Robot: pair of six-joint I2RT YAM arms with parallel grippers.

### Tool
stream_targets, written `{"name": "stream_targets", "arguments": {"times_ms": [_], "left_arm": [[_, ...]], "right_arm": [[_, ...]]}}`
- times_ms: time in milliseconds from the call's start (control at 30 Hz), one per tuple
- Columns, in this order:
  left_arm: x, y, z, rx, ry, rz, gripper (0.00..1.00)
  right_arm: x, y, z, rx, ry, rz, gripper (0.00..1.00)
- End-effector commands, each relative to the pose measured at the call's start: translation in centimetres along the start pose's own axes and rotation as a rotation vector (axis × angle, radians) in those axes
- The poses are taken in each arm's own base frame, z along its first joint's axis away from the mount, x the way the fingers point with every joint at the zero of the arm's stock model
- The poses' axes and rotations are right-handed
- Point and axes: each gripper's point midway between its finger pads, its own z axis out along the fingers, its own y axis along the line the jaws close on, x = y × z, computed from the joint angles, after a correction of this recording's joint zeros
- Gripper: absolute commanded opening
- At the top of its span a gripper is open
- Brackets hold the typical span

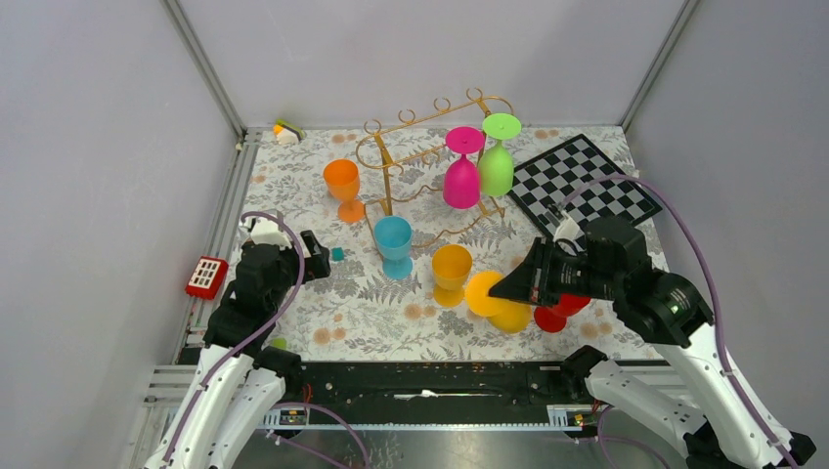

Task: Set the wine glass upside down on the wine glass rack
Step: Turn the wine glass upside down at the wine rack.

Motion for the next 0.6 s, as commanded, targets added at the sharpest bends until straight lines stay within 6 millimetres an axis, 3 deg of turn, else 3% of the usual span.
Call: {"name": "stream_targets", "arguments": {"times_ms": [0, 367, 567], "left_arm": [[-1.4, -0.3, 0.2, 0.014, -0.060, 0.002, 0.99], [-1.4, -0.3, 0.2, 0.016, -0.061, 0.003, 0.99], [-1.3, -0.4, 0.3, 0.018, -0.058, 0.005, 0.99]], "right_arm": [[-1.4, 4.1, -0.1, -0.144, -0.015, -0.013, 0.00], [-4.6, 8.4, 0.8, -0.265, -0.074, -0.001, 0.00], [-6.1, 9.4, 1.3, -0.276, -0.108, 0.012, 0.00]]}}
